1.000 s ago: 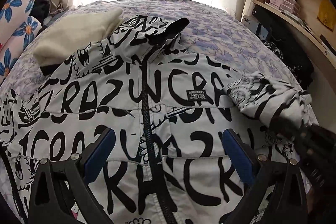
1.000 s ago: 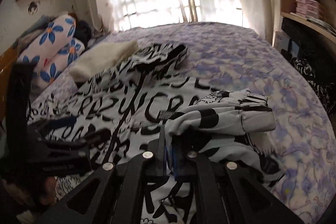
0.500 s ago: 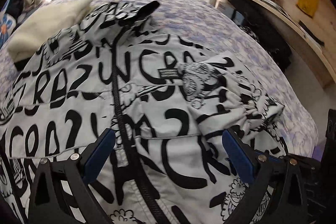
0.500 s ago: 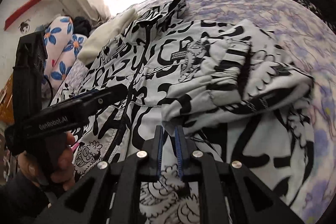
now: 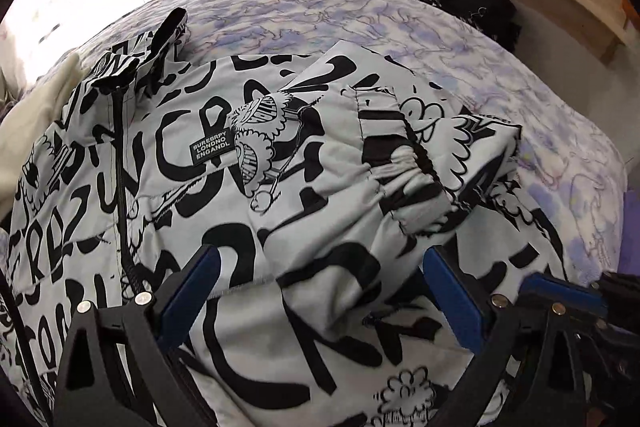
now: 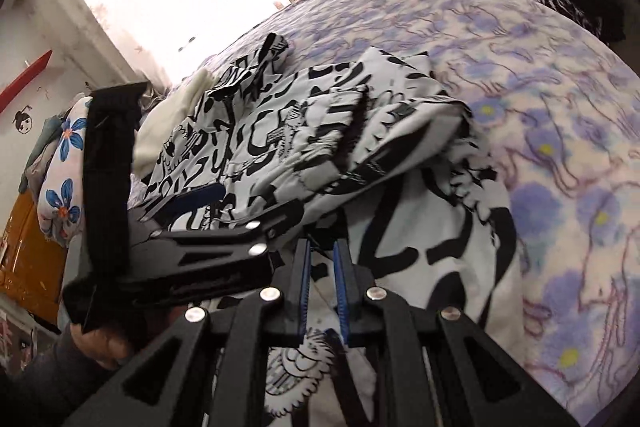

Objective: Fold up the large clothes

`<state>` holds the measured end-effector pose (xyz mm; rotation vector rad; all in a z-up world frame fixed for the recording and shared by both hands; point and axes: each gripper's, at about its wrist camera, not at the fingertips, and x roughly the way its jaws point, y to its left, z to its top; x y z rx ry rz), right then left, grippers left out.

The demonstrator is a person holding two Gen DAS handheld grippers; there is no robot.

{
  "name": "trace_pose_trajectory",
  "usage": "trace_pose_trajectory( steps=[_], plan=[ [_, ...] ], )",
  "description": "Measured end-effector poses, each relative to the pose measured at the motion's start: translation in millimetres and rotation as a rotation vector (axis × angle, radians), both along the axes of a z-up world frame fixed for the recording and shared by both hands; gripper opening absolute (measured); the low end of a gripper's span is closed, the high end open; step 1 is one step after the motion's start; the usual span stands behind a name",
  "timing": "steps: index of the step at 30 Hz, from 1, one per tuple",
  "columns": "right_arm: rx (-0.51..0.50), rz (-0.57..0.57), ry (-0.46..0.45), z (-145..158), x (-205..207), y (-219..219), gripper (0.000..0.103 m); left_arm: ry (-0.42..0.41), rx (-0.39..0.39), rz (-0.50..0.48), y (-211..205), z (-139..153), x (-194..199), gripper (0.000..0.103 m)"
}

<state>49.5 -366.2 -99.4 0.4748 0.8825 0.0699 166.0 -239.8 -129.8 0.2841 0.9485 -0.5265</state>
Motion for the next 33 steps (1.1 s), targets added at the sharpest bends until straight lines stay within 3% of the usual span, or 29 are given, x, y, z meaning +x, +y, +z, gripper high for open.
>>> trace_pose_trajectory(
  steps=[1, 2, 3, 6, 8, 10, 14, 16, 18, 20, 25, 30, 32, 33],
  plan=[
    [0.007, -0.004, 0.004, -1, -1, -2, 0.012, -0.008, 0.013, 0.0, -3, -1, 4, 0.089],
    [0.014, -0.008, 0.006, -2, -1, -3, 0.012, 0.002, 0.01, -0.014, -6, -2, 8, 0.071],
    [0.017, -0.012, 0.008, -3, -2, -4, 0.012, 0.03, -0.007, -0.031, -7, -2, 13, 0.044],
    [0.015, -0.018, 0.003, -4, -2, -5, 0.012, 0.048, -0.025, -0.008, -4, 3, 26, 0.011],
    [0.016, -0.016, 0.0, -3, -2, -4, 0.012, 0.04, -0.065, 0.014, 6, 12, 32, 0.009],
    [0.017, -0.011, -0.008, -3, -5, -4, 0.012, -0.041, -0.097, 0.054, 23, 30, 34, 0.008],
    [-0.002, 0.003, -0.014, -2, -5, 2, 0.012, -0.138, -0.223, 0.209, 81, 61, 40, 0.01],
    [-0.014, 0.011, -0.011, -2, -4, 7, 0.012, -0.109, -0.255, 0.321, 115, 57, 45, 0.018],
    [-0.019, 0.022, -0.004, -3, -1, 11, 0.012, -0.024, -0.267, 0.399, 147, 38, 50, 0.052],
    [-0.021, 0.034, 0.005, -4, 2, 16, 0.012, 0.061, -0.282, 0.437, 170, 18, 52, 0.062],
    [-0.04, 0.061, 0.014, -2, 12, 24, 0.012, 0.206, -0.38, 0.458, 205, -14, 55, 0.062],
    [-0.076, 0.069, 0.015, 16, 35, 19, 0.013, 0.245, -0.429, 0.417, 204, -19, 71, 0.063],
    [-0.102, 0.052, 0.002, 27, 50, 9, 0.027, 0.257, -0.401, 0.393, 197, -24, 82, 0.065],
    [-0.114, 0.038, -0.006, 32, 58, 4, 0.04, 0.263, -0.389, 0.386, 195, -25, 89, 0.065]
  ],
)
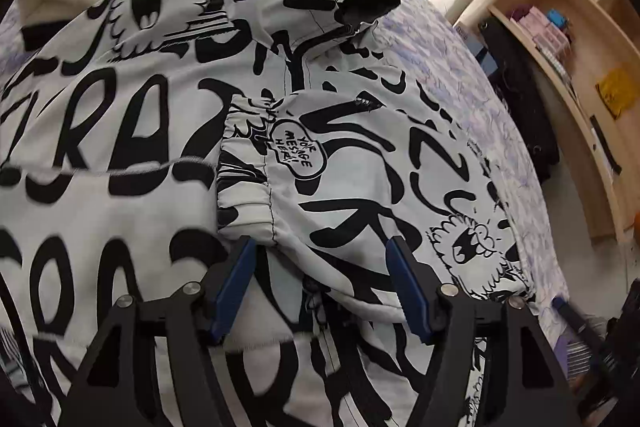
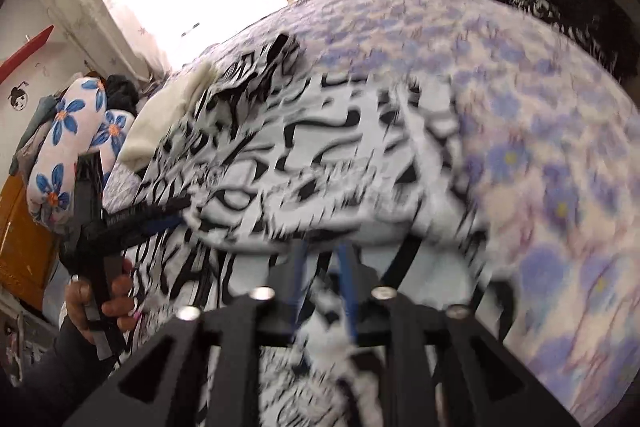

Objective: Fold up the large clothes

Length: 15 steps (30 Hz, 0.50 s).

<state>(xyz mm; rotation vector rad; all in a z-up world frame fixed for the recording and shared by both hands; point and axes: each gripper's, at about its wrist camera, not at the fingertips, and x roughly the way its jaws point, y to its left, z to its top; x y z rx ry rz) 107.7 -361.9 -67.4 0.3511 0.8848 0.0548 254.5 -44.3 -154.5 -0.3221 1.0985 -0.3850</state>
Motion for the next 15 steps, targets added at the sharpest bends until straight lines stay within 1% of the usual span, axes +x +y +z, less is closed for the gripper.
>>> trace_pose_trajectory(
  steps=[1, 3, 5, 6, 7, 8, 9, 11, 13, 15],
  plan=[
    [-0.012, -0.015, -0.009, 4, 9, -7, 0.048, 0.007, 0.011, -0.009, -3, -2, 8, 0.065],
    [-0.031, -0.049, -0.003, 7, 30, -22, 0.049, 0.02, 0.019, -0.021, -6, -6, 19, 0.066],
    [-0.016, -0.072, 0.024, 3, 53, -39, 0.049, 0.027, 0.024, -0.041, -11, -7, 29, 0.065],
    [-0.012, -0.089, 0.039, -1, 64, -49, 0.049, 0.02, 0.023, -0.043, -12, -7, 33, 0.062],
    [-0.016, -0.106, 0.06, -6, 74, -57, 0.049, 0.009, 0.028, -0.041, -12, -6, 35, 0.051],
    [-0.025, -0.12, 0.083, -12, 85, -65, 0.049, -0.002, 0.052, -0.04, -13, -5, 37, 0.007],
    [-0.036, -0.136, 0.107, -20, 95, -72, 0.049, 0.008, 0.066, -0.043, -14, -7, 39, 0.002],
    [-0.043, -0.159, 0.156, -35, 111, -84, 0.049, -0.01, 0.048, 0.003, -7, -6, 35, 0.001],
    [-0.022, -0.188, 0.187, -47, 119, -95, 0.049, -0.06, 0.054, 0.045, 0, 0, 25, 0.001],
    [0.016, -0.205, 0.192, -54, 123, -103, 0.049, -0.115, 0.063, 0.078, 7, 10, 8, 0.0]
  ],
)
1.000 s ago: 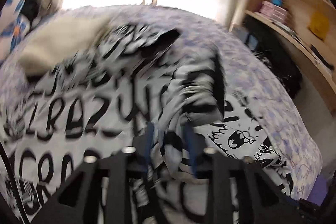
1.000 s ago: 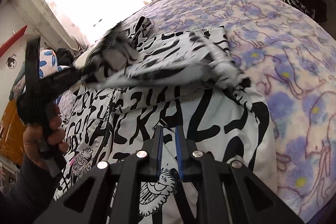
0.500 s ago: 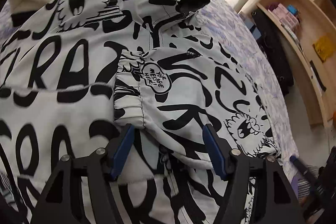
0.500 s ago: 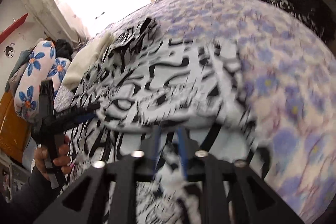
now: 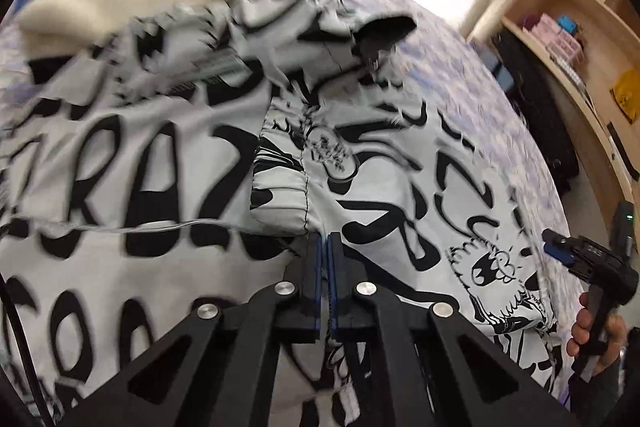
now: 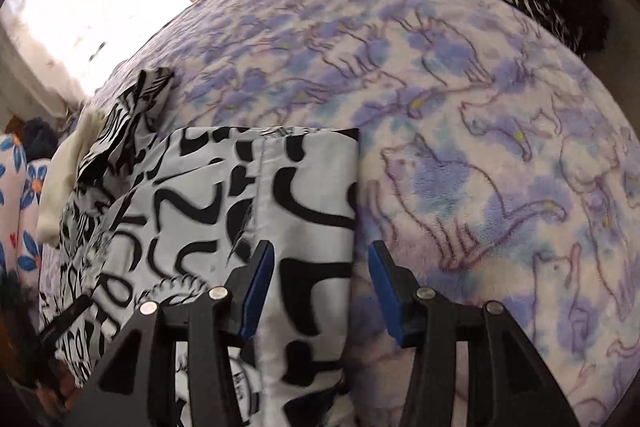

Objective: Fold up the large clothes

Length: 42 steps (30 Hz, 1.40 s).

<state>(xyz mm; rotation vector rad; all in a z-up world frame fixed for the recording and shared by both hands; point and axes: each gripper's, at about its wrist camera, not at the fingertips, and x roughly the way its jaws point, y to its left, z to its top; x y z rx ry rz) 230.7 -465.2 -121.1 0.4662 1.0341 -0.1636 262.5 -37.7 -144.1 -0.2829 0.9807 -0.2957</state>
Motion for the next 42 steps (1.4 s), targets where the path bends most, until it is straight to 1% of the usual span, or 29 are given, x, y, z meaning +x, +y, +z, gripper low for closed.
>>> trace_pose_trajectory(
  steps=[2, 5, 8, 9, 10, 11, 12, 13, 14, 15, 16, 17, 19, 21, 24, 25, 26, 27, 28, 29, 30, 31, 33, 35, 36, 37, 38, 40, 42],
  plan=[
    [0.012, 0.006, -0.004, -3, 2, -1, 0.049, -0.049, 0.007, 0.012, 6, 11, -20, 0.0],
    [-0.01, 0.035, 0.009, -8, 10, 4, 0.049, -0.077, 0.033, 0.02, 11, 17, -48, 0.001],
    [-0.01, 0.059, 0.037, -15, 23, 9, 0.049, -0.068, 0.079, 0.013, 12, 9, -62, 0.002],
    [-0.009, 0.064, 0.049, -18, 28, 10, 0.049, -0.045, 0.095, 0.013, 11, 4, -62, 0.004],
    [-0.008, 0.065, 0.06, -21, 32, 11, 0.049, -0.015, 0.092, 0.011, 13, -2, -61, 0.005],
    [-0.006, 0.066, 0.065, -22, 34, 12, 0.049, 0.018, 0.075, 0.012, 19, -6, -62, 0.01],
    [0.001, 0.07, 0.067, -24, 37, 14, 0.049, 0.04, 0.058, 0.018, 25, -8, -62, 0.02],
    [0.005, 0.074, 0.066, -24, 38, 15, 0.049, 0.052, 0.041, 0.025, 29, -7, -61, 0.026],
    [0.003, 0.079, 0.065, -24, 39, 17, 0.049, 0.057, 0.022, 0.027, 35, -5, -60, 0.039],
    [0.0, 0.083, 0.065, -24, 40, 18, 0.049, 0.061, 0.015, 0.026, 39, -3, -60, 0.06],
    [-0.004, 0.091, 0.064, -24, 40, 20, 0.049, 0.062, 0.014, 0.025, 43, -1, -56, 0.07],
    [-0.008, 0.096, 0.065, -24, 40, 21, 0.049, 0.056, 0.019, 0.031, 45, 0, -53, 0.075],
    [-0.009, 0.099, 0.068, -25, 42, 21, 0.049, 0.058, 0.016, 0.037, 50, 2, -45, 0.075],
    [0.001, 0.09, 0.068, -27, 44, 20, 0.049, 0.075, -0.021, 0.011, 52, 0, -28, 0.075],
    [0.009, 0.077, 0.071, -30, 49, 19, 0.049, 0.109, 0.005, 0.006, 45, -12, 4, 0.075],
    [0.007, 0.075, 0.071, -31, 50, 19, 0.049, 0.126, 0.011, -0.01, 40, -19, 16, 0.072],
    [0.001, 0.075, 0.069, -32, 51, 19, 0.049, 0.136, 0.016, -0.028, 36, -23, 24, 0.053],
    [-0.009, 0.078, 0.063, -32, 51, 20, 0.044, 0.137, 0.06, -0.033, 29, -26, 31, 0.033],
    [-0.034, 0.09, 0.056, -31, 52, 22, 0.021, 0.123, 0.127, -0.028, 22, -26, 37, 0.027],
    [-0.08, 0.093, 0.059, -28, 51, 23, 0.009, 0.105, 0.147, -0.036, 16, -24, 40, 0.024],
    [-0.103, 0.09, 0.042, -23, 50, 21, 0.004, 0.074, 0.146, -0.051, 12, -18, 41, 0.02],
    [-0.124, 0.08, 0.011, -18, 46, 17, 0.003, 0.044, 0.135, -0.064, 7, -12, 42, 0.016],
    [-0.109, 0.063, 0.007, -22, 44, 6, 0.003, 0.02, 0.134, -0.065, 1, -7, 44, 0.015],
    [-0.104, 0.065, 0.046, -32, 46, 2, 0.004, 0.049, 0.172, -0.044, -4, -15, 50, 0.016],
    [-0.112, 0.067, 0.053, -32, 47, 3, 0.005, 0.083, 0.207, -0.036, -6, -24, 53, 0.018],
    [-0.121, 0.063, 0.058, -29, 46, 4, 0.006, 0.107, 0.219, -0.037, -6, -32, 55, 0.019],
    [-0.129, 0.05, 0.064, -23, 45, 5, 0.006, 0.094, 0.219, -0.033, -4, -31, 52, 0.02],
    [-0.146, 0.034, 0.046, -9, 37, 10, 0.008, 0.07, 0.245, -0.033, -5, -24, 43, 0.02],
    [-0.178, 0.038, -0.002, 7, 23, 21, 0.008, 0.04, 0.295, -0.034, -8, -12, 33, 0.022]
  ],
)
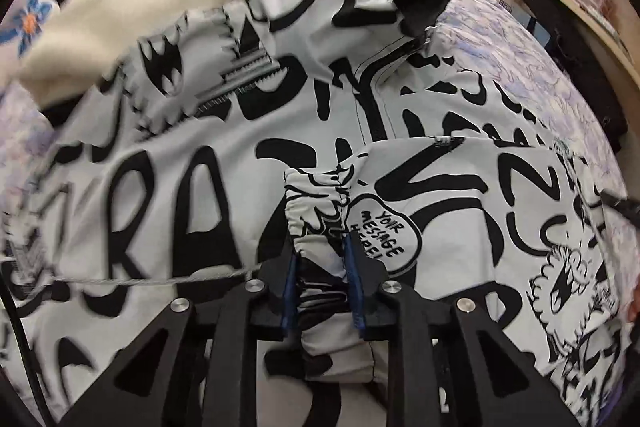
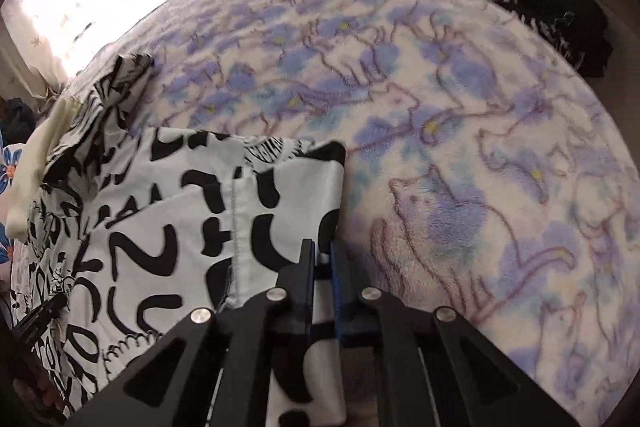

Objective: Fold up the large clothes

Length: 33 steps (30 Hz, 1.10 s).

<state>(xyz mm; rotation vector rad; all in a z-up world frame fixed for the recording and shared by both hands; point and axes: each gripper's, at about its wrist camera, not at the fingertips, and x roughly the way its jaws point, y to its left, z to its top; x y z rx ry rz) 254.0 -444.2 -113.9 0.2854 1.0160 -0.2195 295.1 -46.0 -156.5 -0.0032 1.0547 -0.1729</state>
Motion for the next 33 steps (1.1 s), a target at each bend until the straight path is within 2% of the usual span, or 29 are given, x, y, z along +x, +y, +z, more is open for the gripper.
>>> trace_pose_trajectory(
  steps=[2, 4, 6, 8, 10, 13, 16, 18, 21, 24, 27, 30, 33],
  plan=[
    [-0.008, 0.036, -0.049, 15, -16, 18, 0.008, -0.046, 0.041, -0.009, -7, 13, -15, 0.023],
    [0.002, 0.071, -0.065, 21, -30, 36, 0.008, -0.091, 0.045, -0.038, -17, 26, -31, 0.027],
    [0.006, 0.097, -0.079, 24, -41, 56, 0.008, -0.109, 0.014, -0.059, -24, 37, -44, 0.035],
    [0.03, 0.13, -0.102, 23, -53, 79, 0.008, -0.11, -0.046, -0.08, -33, 45, -53, 0.038],
    [0.071, 0.172, -0.085, 18, -56, 100, 0.008, -0.116, -0.056, -0.094, -42, 49, -60, 0.039],
    [0.098, 0.234, -0.052, 8, -59, 128, 0.008, -0.146, 0.004, -0.1, -59, 46, -63, 0.039],
    [0.064, 0.286, -0.007, -4, -59, 151, 0.008, -0.169, 0.092, -0.063, -61, 38, -56, 0.039],
    [0.062, 0.295, 0.027, -11, -59, 156, 0.008, -0.15, 0.097, -0.028, -48, 36, -51, 0.039],
    [0.074, 0.299, 0.045, -17, -61, 153, 0.008, -0.099, 0.03, 0.029, -13, 38, -41, 0.048],
    [0.058, 0.293, 0.045, -18, -64, 149, 0.008, -0.126, 0.037, 0.092, 14, 46, -39, 0.053],
    [0.059, 0.288, 0.044, -18, -66, 149, 0.008, -0.151, 0.037, 0.132, 30, 55, -41, 0.054],
    [0.059, 0.306, 0.037, -15, -68, 155, 0.008, -0.153, 0.006, 0.115, 29, 57, -47, 0.054],
    [0.077, 0.33, 0.025, -11, -68, 163, 0.008, -0.117, -0.043, 0.033, 4, 51, -58, 0.054]
  ],
)
